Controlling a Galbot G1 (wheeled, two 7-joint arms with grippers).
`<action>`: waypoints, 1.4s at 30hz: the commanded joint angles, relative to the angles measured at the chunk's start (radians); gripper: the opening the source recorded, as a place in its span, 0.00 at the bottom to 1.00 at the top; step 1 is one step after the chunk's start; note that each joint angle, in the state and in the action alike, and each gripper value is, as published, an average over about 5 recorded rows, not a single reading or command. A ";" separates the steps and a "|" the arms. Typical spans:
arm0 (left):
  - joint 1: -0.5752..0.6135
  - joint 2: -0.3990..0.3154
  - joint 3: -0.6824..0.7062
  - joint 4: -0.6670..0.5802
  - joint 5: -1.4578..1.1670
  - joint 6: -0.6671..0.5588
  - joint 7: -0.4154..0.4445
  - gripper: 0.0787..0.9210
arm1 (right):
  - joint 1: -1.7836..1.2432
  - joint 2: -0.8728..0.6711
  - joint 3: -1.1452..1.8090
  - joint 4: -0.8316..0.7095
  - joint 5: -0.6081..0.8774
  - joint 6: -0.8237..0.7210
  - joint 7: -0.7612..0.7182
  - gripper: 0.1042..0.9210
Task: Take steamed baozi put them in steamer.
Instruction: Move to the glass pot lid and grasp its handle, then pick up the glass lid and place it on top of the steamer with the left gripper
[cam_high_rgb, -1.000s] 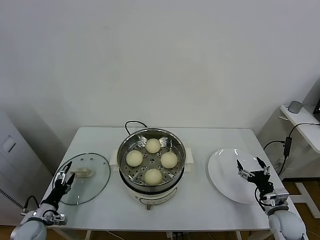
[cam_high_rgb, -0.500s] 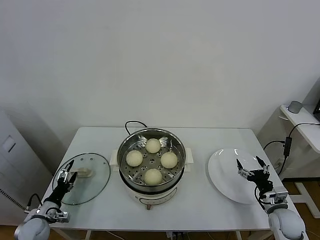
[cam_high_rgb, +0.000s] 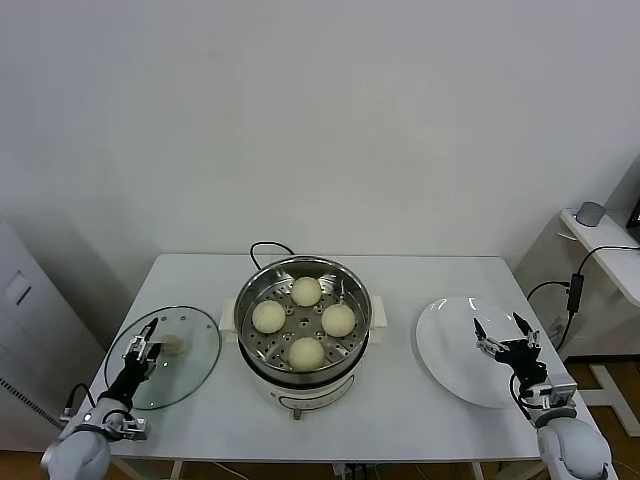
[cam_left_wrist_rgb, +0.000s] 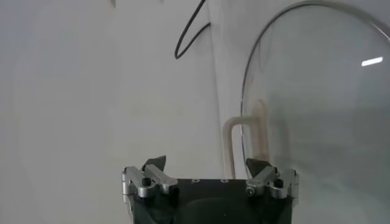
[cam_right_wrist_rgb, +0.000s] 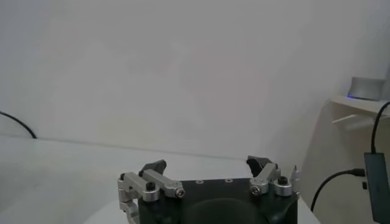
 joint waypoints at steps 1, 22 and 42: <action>-0.011 -0.014 -0.001 0.012 0.034 -0.003 0.003 0.64 | -0.001 0.002 0.006 0.001 0.002 0.002 -0.001 0.88; 0.045 0.036 -0.055 -0.169 -0.070 -0.018 0.037 0.04 | 0.001 -0.004 0.010 0.005 0.002 0.003 -0.001 0.88; 0.043 0.242 -0.040 -0.521 -0.382 0.253 0.319 0.04 | 0.009 -0.015 0.011 0.020 0.010 0.001 -0.002 0.88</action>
